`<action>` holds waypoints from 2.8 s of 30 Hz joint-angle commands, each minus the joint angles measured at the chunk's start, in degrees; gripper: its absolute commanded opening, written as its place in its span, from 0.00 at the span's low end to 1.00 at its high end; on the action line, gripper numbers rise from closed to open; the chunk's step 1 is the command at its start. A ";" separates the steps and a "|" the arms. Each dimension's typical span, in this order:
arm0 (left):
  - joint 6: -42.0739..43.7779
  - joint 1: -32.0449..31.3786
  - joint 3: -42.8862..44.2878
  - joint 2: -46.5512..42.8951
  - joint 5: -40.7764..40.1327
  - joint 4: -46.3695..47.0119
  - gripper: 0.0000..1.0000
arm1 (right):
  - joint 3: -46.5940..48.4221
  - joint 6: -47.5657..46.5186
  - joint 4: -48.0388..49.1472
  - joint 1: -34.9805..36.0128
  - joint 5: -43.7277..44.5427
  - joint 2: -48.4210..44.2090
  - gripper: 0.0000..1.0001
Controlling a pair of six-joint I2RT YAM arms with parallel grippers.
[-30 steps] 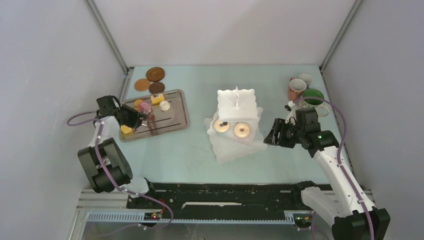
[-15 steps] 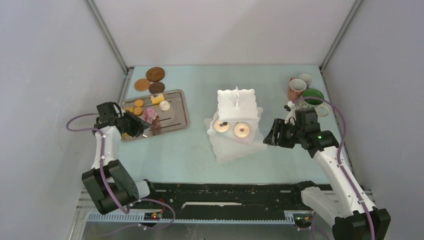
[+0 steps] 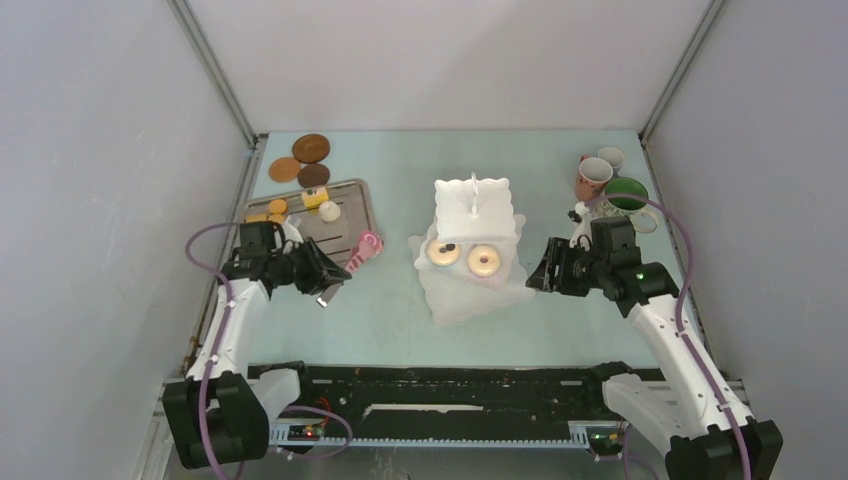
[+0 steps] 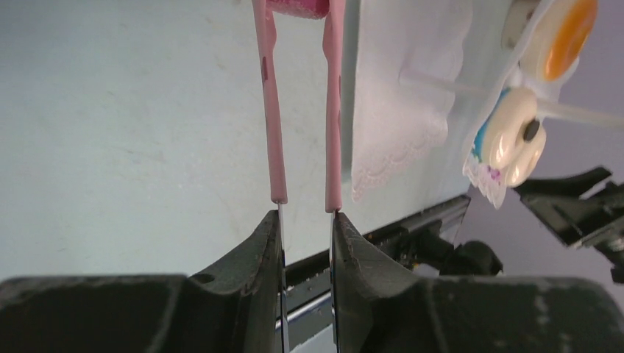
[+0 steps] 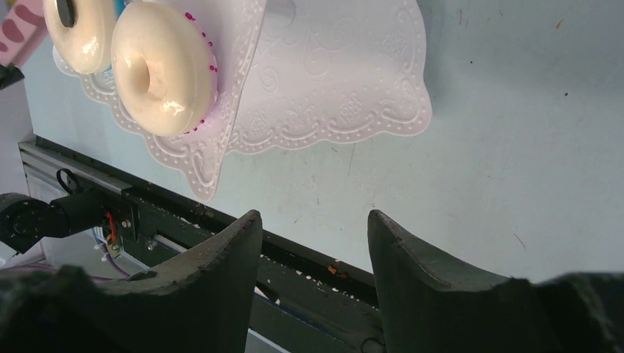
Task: Serve the afternoon tea
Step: Place the desert on the desert table, then pick up the desert from the tray.
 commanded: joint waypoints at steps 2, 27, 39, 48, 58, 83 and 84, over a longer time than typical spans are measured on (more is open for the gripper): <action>-2.20 -6.13 -0.41 -0.77 7.08 7.11 0.05 | 2.19 -0.76 0.94 0.16 0.37 -1.22 0.58; -9.21 -23.65 8.15 22.80 12.32 24.56 0.10 | 2.19 -0.53 -0.77 -0.68 1.33 -3.04 0.58; -7.28 -24.64 14.13 31.41 11.94 22.22 0.24 | 2.19 -0.97 -0.66 -0.74 1.32 -2.46 0.58; -3.81 -24.56 15.62 31.90 10.10 16.83 0.32 | 2.19 -1.21 -0.80 -0.88 1.26 -2.39 0.58; -2.79 -24.57 15.18 30.89 9.42 15.91 0.40 | 2.19 -1.28 -0.75 -0.85 1.08 -2.13 0.58; 2.29 -20.19 15.34 25.25 8.13 8.29 0.43 | 2.18 -1.37 -0.91 -0.98 1.08 -2.42 0.58; 2.59 -19.71 15.16 24.87 8.06 7.81 0.43 | 2.19 -1.38 -0.88 -0.95 1.04 -2.35 0.58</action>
